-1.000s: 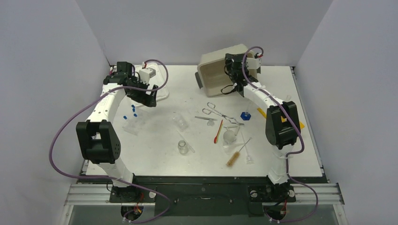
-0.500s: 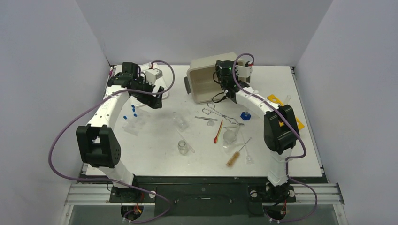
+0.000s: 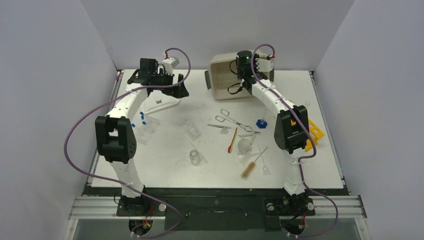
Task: Organize the chemistry lab equipment
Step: Move the storage box to the center of the board.
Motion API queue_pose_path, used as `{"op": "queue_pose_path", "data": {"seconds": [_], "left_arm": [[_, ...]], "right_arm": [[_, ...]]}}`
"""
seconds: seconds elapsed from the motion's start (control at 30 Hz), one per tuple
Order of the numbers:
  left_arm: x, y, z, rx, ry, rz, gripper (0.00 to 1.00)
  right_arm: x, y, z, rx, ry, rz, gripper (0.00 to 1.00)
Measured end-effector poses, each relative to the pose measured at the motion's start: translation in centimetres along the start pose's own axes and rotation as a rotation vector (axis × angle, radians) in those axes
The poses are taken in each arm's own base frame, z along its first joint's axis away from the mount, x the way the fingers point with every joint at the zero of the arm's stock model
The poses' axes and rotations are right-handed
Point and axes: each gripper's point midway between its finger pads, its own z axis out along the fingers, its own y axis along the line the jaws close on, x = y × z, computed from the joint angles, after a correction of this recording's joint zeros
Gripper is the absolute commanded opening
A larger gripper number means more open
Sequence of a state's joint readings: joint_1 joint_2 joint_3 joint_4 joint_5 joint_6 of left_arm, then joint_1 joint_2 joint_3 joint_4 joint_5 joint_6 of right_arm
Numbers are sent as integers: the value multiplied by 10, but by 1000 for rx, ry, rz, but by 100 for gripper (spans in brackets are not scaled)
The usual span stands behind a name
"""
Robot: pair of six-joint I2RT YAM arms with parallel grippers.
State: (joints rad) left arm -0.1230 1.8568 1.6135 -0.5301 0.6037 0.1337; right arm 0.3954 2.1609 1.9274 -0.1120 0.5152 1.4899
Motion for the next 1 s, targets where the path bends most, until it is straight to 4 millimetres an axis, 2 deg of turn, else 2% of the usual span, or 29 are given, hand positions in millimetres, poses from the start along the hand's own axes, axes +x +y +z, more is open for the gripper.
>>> {"op": "queue_pose_path", "data": {"seconds": [0.13, 0.23, 0.43, 0.57, 0.77, 1.0], "left_arm": [[-11, 4, 27, 48, -35, -48, 97], [-13, -2, 42, 79, -51, -72, 97], [-24, -26, 52, 148, -90, -41, 97], [-12, -32, 57, 168, -89, -35, 96], [13, -23, 66, 142, -64, -52, 96], [6, -19, 67, 130, -98, -25, 97]], "right_arm": [[-3, -2, 2, 8, 5, 10, 0], [1, -4, -1, -10, 21, 19, 0], [19, -20, -33, -25, 113, 48, 0], [33, -23, -51, -30, 182, 70, 0], [49, -21, -73, -42, 261, 79, 0], [54, -23, -92, -34, 327, 113, 0]]}}
